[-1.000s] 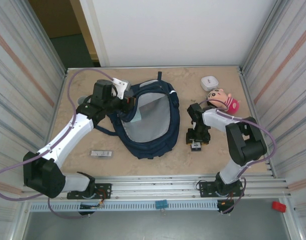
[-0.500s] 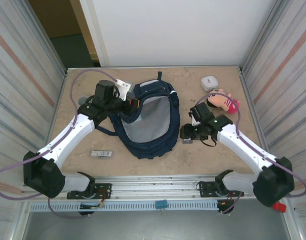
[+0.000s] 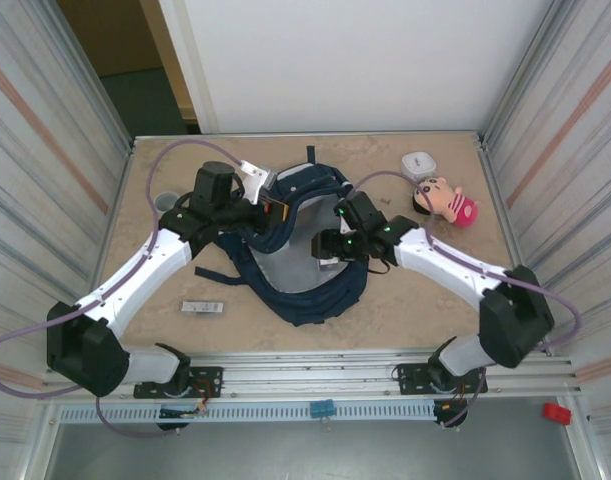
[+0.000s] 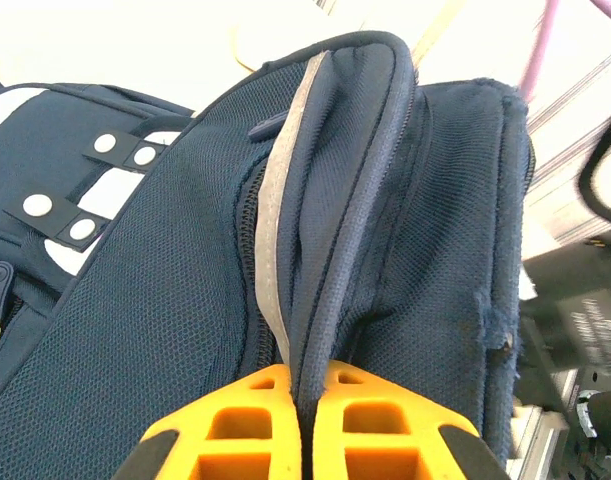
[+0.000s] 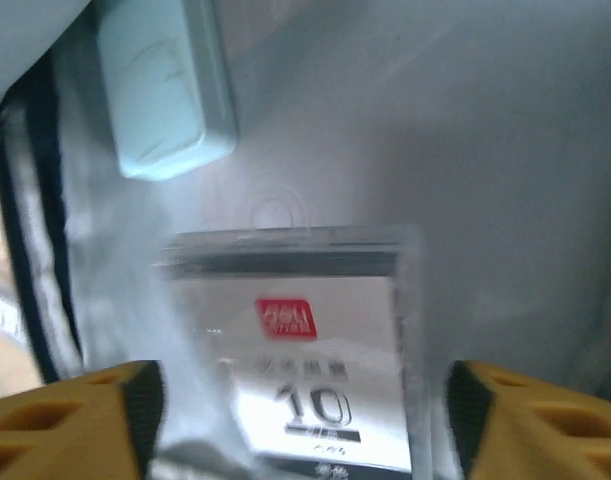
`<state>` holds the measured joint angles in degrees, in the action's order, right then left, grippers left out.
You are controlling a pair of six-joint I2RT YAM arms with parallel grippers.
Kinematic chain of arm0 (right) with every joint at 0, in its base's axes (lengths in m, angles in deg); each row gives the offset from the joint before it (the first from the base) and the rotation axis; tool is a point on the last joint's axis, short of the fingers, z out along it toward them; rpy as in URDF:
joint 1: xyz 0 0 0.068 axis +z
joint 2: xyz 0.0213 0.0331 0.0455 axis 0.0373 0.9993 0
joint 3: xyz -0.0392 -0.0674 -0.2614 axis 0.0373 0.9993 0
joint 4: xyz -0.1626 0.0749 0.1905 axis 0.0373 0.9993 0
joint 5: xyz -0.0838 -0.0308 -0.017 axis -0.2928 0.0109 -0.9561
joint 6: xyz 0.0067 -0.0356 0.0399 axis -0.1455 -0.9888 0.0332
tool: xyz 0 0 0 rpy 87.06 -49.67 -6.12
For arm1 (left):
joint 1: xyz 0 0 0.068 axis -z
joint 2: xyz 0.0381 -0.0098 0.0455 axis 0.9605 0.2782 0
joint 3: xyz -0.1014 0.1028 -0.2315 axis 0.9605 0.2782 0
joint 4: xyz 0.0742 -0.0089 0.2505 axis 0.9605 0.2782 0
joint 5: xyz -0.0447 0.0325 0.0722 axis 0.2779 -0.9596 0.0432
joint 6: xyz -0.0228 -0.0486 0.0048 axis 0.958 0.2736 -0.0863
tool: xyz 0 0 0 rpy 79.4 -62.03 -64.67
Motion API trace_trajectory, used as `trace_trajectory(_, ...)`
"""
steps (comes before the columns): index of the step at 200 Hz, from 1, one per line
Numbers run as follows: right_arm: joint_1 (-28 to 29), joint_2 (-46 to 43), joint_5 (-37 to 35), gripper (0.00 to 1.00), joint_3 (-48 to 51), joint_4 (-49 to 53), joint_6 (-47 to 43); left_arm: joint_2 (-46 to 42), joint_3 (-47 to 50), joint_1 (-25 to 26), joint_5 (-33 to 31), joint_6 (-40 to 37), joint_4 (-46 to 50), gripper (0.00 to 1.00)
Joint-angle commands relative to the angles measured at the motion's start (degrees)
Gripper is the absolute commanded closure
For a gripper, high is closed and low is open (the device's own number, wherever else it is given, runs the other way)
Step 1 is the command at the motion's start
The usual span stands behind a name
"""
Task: Pack books, pencil case, and school supplies into a backpack
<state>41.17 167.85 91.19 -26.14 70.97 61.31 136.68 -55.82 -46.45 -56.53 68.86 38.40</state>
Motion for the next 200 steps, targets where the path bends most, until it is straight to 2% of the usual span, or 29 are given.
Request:
trace_trajectory(1, -0.35, 1.95, -6.27, 0.16, -2.80, -1.99, 2.07, -3.08, -3.87, 0.26, 2.64, 0.02, -6.56, 1.00)
trace_trajectory(23, 0.17, -0.85, -7.57, 0.13, -0.21, -2.61, 3.04, -3.28, -3.80, 0.21, 1.55, -0.93, -5.50, 1.00)
trace_trajectory(42, 1.60, -5.18, -6.56, 0.17, 4.26, -3.84, 5.65, -3.45, -3.48, -0.02, 0.55, -1.12, -5.53, 1.00)
trace_trajectory(56, 4.61, -7.88, -5.70, 0.25, 8.03, -6.67, 8.72, -3.66, -2.99, -0.06, -0.13, -1.08, -6.01, 1.00)
trace_trajectory(77, 8.43, -9.26, -4.75, 0.43, 12.26, -12.74, 13.42, -3.62, -2.27, -0.10, -1.23, -0.91, -6.79, 1.00)
trace_trajectory(93, 10.32, -8.95, -6.01, 0.48, 14.52, -17.37, 17.79, -3.39, -2.30, -0.09, -1.63, -0.48, -6.89, 1.00)
trace_trajectory(114, 11.75, -6.38, -5.35, 0.42, 16.93, -24.55, 22.80, -3.26, -2.35, -0.06, -1.52, -0.42, -7.16, 1.00)
trace_trajectory(127, 12.25, -3.65, -4.10, 0.47, 16.31, -27.04, 23.76, -3.41, -2.39, -0.07, -1.62, -0.56, -7.23, 1.00)
trace_trajectory(149, 14.22, 1.31, -1.45, 0.48, 13.58, -32.16, 24.27, -3.52, -2.39, -0.15, -1.62, -0.64, -7.33, 1.00)
trace_trajectory(171, 15.97, 5.82, -2.47, 0.49, 10.02, -33.29, 24.47, -3.54, -2.31, -0.15, -1.30, -0.52, -7.59, 1.00)
trace_trajectory(200, 15.31, 10.25, -4.88, 0.51, 8.34, -35.03, 25.45, -3.61, -2.20, -0.15, -0.91, -0.51, -7.87, 1.00)
